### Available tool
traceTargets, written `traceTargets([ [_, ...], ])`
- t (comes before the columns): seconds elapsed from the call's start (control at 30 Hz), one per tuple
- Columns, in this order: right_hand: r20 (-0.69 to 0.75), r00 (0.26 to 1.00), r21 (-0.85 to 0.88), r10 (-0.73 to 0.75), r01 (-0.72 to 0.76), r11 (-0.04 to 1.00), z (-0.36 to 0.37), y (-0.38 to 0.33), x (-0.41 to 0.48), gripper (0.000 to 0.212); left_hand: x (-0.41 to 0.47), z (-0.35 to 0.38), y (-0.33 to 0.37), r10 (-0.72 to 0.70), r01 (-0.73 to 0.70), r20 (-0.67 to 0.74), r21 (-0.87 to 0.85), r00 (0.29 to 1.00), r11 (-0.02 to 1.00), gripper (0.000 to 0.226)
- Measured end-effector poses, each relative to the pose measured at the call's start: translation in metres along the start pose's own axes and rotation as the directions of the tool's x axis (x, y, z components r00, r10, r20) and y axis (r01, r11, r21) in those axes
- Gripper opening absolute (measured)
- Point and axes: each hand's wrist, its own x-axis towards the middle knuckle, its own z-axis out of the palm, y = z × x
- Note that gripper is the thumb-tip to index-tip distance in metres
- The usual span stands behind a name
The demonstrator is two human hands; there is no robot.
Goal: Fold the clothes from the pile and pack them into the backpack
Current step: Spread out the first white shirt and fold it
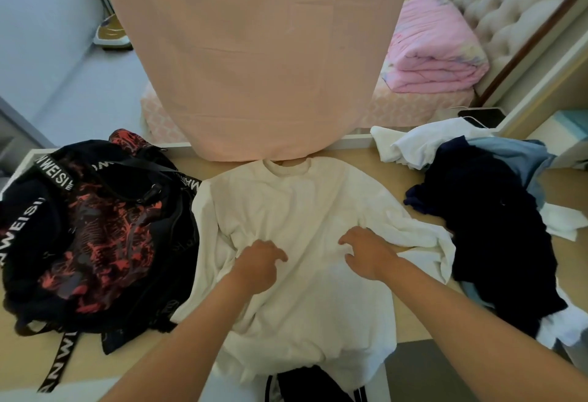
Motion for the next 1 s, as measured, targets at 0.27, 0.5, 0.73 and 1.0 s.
traceTargets([
  [0.27,0.122,0.964,-0.177,0.235,-0.212,0.961,-0.007,0.047,0.038,0.074,0.039,0.015,0.009,0.023,-0.039,0.314,0.043,0.949,0.998,0.047],
  [0.5,-0.161,0.982,-0.482,0.094,-0.162,0.861,-0.029,0.034,0.09,0.032,0.094,-0.013,0.012,0.012,-0.01,0.048,-0.045,0.999,0.999,0.024],
  [0.73,0.046,0.997,-0.106,0.056,-0.05,0.993,-0.016,0.019,0.154,0.073,0.152,-0.032,-0.028,-0.35,0.337,-0.007,0.289,0.937,0.896,0.073],
  [1.0,0.094,0.963,-0.222,0.251,-0.225,0.949,-0.035,0.049,0.189,0.07,0.17,-0.055,-0.09,-0.309,0.306,0.093,0.046,0.946,0.951,0.06],
])
